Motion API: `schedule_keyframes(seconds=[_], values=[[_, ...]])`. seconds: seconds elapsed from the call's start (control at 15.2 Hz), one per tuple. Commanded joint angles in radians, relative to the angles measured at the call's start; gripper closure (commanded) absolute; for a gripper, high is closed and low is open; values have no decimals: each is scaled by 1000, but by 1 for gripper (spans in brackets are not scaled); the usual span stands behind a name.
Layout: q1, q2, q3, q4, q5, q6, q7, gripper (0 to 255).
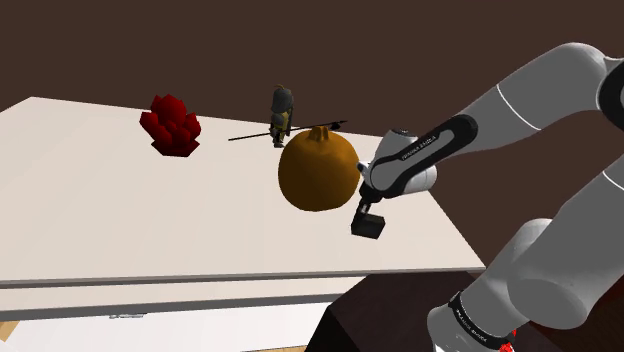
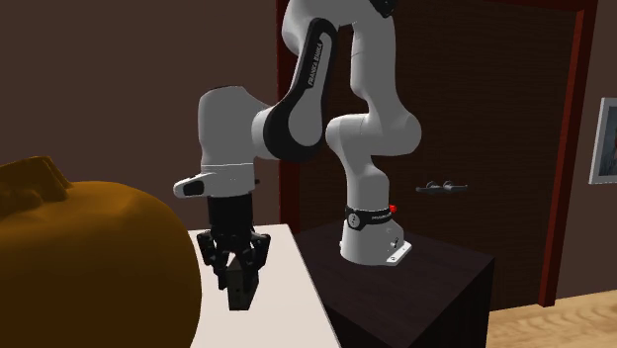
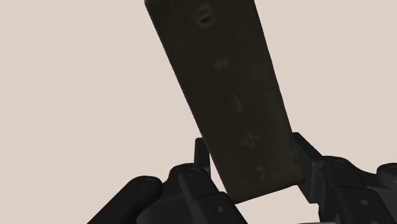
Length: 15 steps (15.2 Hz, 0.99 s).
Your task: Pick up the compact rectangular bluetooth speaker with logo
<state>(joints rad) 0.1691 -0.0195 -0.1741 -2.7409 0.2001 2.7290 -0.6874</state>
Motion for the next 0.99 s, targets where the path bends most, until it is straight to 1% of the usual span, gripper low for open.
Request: schedule_keyframes(seconds=[0.0,0.33,0.79,0.92], values=[[-4,-31,-2,0,-26,-30,21,255],[-17,-113,0,5,-80,-114,65,255],[-34,-215,9,24,-126,-233,104,255],[-35,-218,9,25,-126,-235,105,255]])
